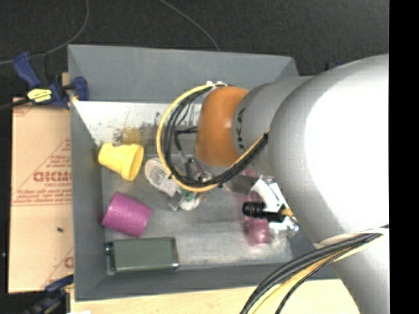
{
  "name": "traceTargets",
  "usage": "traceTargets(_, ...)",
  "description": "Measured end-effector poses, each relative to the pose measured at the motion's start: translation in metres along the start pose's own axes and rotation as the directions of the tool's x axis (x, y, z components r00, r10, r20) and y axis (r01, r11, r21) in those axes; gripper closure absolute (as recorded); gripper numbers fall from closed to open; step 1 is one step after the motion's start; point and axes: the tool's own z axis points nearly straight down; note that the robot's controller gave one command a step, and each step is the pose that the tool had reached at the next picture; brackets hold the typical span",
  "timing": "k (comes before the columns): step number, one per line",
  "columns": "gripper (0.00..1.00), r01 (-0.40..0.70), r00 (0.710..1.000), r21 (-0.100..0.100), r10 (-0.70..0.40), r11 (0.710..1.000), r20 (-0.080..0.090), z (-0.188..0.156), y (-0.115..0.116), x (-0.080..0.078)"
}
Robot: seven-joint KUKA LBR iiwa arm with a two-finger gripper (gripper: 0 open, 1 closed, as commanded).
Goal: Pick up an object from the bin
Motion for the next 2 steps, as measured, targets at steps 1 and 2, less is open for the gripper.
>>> traceTargets(1,1.00,0.000,1.000,-0.005,0.001,1.000,0.003,-0.020,0.001,-0.001)
traceTargets(2,1.00,0.001,1.000,-0.007,-0.001,1.000,0.005,-0.033,0.001,-0.002)
